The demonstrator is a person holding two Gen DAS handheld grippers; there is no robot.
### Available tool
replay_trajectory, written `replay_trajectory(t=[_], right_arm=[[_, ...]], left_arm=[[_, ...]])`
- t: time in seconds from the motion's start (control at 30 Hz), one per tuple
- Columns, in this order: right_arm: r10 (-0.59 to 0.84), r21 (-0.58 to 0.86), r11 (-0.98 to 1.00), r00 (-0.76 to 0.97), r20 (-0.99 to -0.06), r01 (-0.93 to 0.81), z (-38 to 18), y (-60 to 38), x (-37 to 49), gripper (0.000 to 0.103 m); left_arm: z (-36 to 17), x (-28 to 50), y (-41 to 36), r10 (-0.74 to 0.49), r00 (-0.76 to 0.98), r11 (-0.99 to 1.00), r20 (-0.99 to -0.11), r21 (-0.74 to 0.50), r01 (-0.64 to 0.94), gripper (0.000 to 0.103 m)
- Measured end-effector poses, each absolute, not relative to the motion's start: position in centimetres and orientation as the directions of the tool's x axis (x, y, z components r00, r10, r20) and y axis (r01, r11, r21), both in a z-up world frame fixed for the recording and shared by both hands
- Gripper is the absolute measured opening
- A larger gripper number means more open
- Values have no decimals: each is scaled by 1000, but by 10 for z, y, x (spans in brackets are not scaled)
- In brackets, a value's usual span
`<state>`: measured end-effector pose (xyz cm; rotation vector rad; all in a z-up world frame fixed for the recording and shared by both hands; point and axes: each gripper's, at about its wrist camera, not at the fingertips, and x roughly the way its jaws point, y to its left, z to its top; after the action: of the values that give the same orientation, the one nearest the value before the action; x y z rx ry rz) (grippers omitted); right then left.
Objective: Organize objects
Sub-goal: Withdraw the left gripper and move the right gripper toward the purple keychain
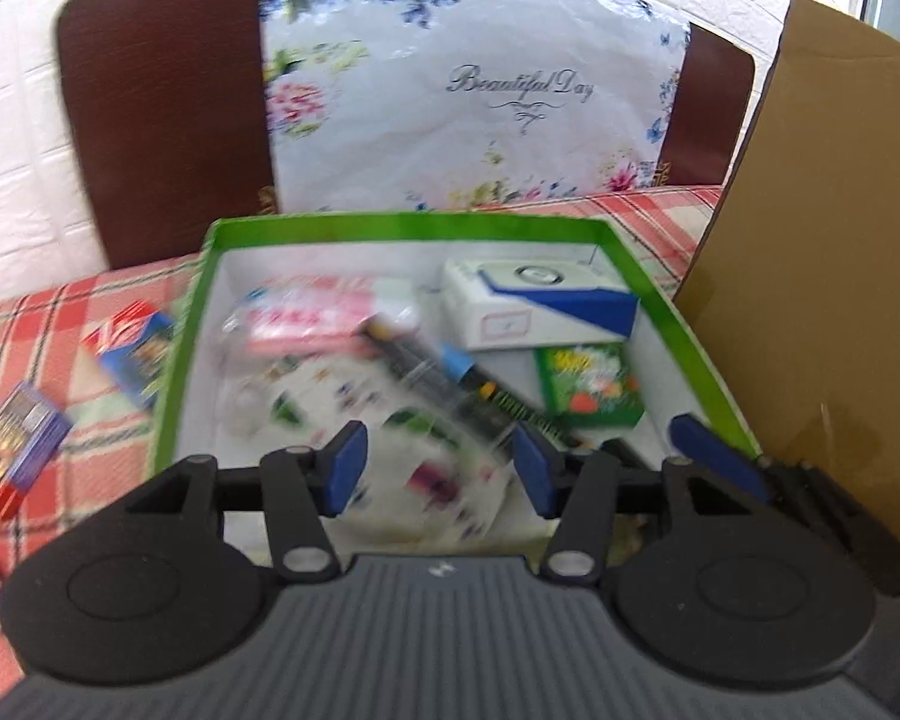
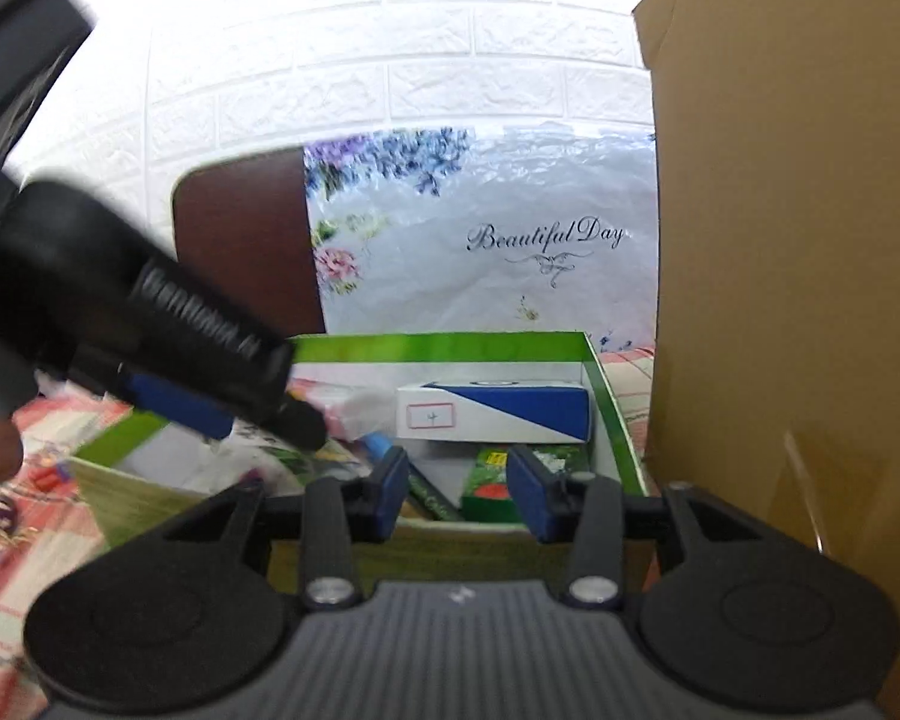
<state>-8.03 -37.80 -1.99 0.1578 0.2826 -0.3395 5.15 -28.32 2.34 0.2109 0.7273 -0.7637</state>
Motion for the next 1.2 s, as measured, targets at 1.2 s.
replay_trajectory(t=[1.2], right_arm=[[-79, 232, 955, 914, -397, 184, 10, -285, -127, 46]], left_arm=[[14, -13, -125, -391, 656, 854, -646, 12, 520, 63]])
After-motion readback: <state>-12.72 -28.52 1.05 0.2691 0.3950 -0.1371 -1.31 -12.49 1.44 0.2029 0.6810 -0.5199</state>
